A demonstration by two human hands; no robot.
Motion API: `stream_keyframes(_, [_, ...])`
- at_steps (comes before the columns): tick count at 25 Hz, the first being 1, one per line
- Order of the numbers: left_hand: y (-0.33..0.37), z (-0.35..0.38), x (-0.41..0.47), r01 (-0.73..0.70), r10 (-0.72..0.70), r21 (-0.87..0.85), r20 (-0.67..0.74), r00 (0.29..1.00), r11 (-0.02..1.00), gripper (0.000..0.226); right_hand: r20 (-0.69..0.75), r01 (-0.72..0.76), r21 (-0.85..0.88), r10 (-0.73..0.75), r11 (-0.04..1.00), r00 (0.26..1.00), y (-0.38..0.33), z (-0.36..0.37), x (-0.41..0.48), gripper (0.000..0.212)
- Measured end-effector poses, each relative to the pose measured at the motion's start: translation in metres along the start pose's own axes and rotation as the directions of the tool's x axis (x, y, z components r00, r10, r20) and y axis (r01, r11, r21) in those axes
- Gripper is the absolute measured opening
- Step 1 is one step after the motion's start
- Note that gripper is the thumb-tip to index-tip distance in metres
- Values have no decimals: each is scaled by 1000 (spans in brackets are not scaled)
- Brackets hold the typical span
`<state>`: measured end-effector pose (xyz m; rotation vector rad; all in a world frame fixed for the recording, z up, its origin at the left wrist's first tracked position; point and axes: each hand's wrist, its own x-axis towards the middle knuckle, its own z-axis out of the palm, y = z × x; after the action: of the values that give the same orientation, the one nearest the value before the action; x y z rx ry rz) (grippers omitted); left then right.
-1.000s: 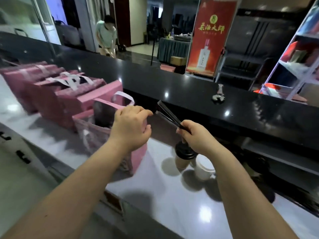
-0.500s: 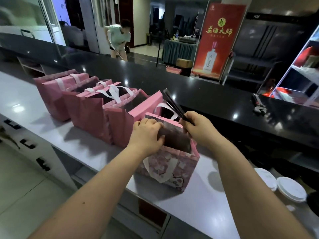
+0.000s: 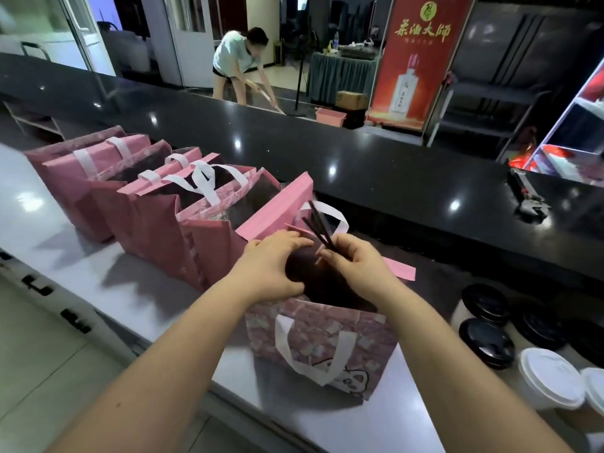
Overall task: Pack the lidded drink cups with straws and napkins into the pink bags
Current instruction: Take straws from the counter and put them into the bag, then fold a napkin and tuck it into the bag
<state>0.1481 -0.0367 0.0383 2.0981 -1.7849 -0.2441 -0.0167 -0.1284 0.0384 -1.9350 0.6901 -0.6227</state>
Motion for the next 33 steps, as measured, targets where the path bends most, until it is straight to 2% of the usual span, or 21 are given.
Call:
stream_keyframes(3, [-13, -4, 5, -36, 40, -95, 39, 998, 995, 84, 46, -5, -330, 22, 944, 999, 17, -15, 0, 11])
stream_keyframes(5, [-18, -8, 9, -32, 44, -126, 92, 995, 992, 98, 62, -45, -594, 101, 803, 993, 23, -20, -2, 7])
stream_keyframes(7, [-23, -7, 11, -58, 75, -140, 121, 990, 988, 107, 23, -120, -782, 221, 612, 975, 28, -17, -4, 11])
stream_keyframes(10, [-19, 4, 12, -149, 170, -144, 143, 975, 978, 112, -33, -227, -858, 391, 461, 920, 34, -19, -13, 26])
stream_keyframes(13, [-6, 14, 15, -240, 258, -122, 164, 952, 963, 110, -121, -310, -882, 464, 356, 878, 36, -37, -21, 34])
stream_keyframes(16, [0, 17, 22, -293, 297, -47, 168, 940, 955, 103, -195, -348, -878, 418, 329, 887, 35, -41, -18, 27])
stream_keyframes(19, [-1, 15, 26, -296, 289, 75, 90, 953, 952, 91, -185, -330, -879, 393, 344, 901, 26, -31, -10, 28])
stream_keyframes(22, [1, 9, 23, -302, 303, 148, 15, 953, 942, 82, -206, -342, -811, 316, 474, 926, 7, -27, -17, 36])
stream_keyframes(24, [4, 4, 18, -327, 339, 169, -43, 940, 930, 78, -230, -340, -729, 255, 594, 939, -16, -23, -29, 31])
stream_keyframes(25, [6, 1, 15, -341, 356, 169, -66, 932, 925, 74, -234, -335, -710, 241, 619, 942, -27, -20, -37, 29])
stream_keyframes(29, [30, -3, 4, -417, 442, 192, -109, 891, 888, 55, -352, -368, -770, 133, 522, 926, -59, -14, -75, 27])
stream_keyframes(33, [83, 12, -11, -534, 543, 107, -91, 835, 839, 44, -525, -503, -754, 74, 422, 848, -59, -18, -136, 22])
